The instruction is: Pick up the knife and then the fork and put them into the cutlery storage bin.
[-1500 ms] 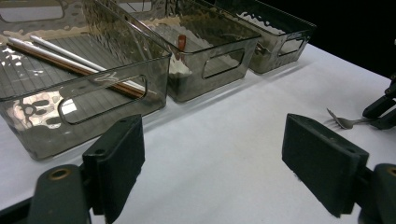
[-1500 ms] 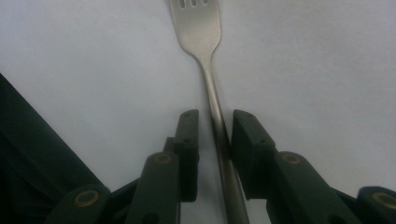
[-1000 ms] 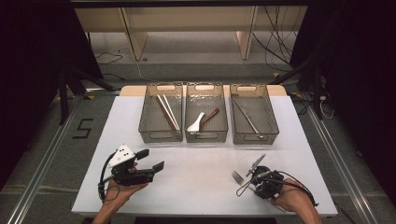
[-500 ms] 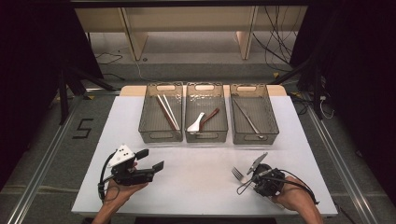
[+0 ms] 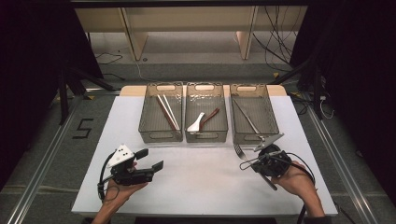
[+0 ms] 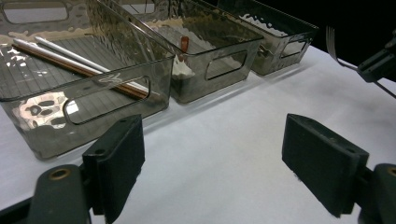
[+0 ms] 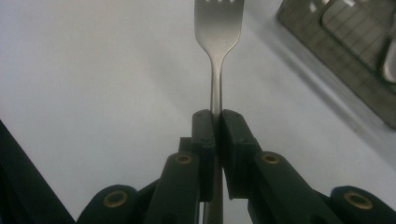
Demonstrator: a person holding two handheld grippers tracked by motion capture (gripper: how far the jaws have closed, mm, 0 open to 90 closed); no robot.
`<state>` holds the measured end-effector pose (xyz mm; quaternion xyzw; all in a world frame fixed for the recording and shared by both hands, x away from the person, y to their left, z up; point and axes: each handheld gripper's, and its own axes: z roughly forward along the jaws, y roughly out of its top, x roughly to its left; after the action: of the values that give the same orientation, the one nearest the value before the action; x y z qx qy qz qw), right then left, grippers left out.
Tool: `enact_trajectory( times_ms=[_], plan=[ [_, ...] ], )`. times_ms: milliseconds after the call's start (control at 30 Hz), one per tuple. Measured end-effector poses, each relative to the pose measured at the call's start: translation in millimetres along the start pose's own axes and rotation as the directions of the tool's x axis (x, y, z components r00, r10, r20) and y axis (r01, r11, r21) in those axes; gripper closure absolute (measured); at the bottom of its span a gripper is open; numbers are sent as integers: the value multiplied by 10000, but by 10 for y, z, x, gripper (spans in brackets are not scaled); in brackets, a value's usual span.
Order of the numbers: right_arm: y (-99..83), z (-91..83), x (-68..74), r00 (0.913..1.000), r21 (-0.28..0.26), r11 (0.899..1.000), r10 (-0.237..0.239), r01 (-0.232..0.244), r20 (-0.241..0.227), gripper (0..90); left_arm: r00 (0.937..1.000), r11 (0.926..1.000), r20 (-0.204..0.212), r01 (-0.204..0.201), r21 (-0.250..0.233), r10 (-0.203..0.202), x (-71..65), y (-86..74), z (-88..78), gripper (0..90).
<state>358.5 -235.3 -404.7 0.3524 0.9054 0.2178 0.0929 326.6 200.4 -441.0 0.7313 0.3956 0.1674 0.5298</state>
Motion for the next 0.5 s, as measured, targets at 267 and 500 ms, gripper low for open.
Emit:
enact_trajectory(
  times_ms=[267,500],
  plan=[
    [189,-82,-147,9991,-942,9947,425,-419,42,850,10000,10000,-19,-9,-30,9,4,0,-5,206],
    [340,-107,-275,9955,-1534,9842,926,-886,191,849,10000,10000,-27,-15,-59,15,4,-1,-6,206]
  ],
)
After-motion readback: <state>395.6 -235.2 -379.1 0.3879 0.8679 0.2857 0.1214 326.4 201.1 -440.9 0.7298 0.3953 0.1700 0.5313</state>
